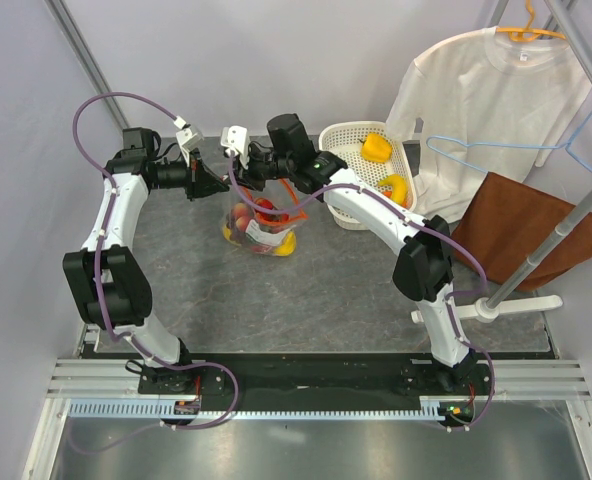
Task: Place the food in the zip-top bag and seal the zipper
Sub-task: Zip the zipper food storage bag at the center of the board.
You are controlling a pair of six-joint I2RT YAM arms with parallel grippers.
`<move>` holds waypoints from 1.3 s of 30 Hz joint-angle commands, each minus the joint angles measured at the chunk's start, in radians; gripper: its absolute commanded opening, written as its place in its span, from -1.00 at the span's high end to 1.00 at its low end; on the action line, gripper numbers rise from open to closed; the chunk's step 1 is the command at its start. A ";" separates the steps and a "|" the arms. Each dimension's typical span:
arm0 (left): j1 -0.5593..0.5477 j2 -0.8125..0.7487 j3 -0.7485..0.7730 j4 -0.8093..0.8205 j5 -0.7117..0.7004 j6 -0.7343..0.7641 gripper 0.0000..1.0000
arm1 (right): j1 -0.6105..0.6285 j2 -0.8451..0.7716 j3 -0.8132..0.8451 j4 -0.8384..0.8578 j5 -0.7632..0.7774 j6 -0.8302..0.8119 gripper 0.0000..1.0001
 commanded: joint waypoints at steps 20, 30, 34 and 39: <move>0.067 -0.027 0.081 0.009 0.041 -0.038 0.96 | -0.067 -0.125 -0.121 -0.093 0.027 -0.054 1.00; 0.073 -0.033 0.085 0.005 0.079 -0.004 0.96 | -0.087 -0.152 -0.138 -0.115 -0.002 -0.056 1.00; 0.045 -0.076 0.056 -0.021 0.094 0.120 0.15 | -0.086 -0.143 -0.112 -0.094 -0.032 -0.030 1.00; 0.010 -0.094 0.033 -0.026 0.042 0.231 -0.11 | -0.070 -0.096 -0.032 -0.075 -0.071 -0.007 1.00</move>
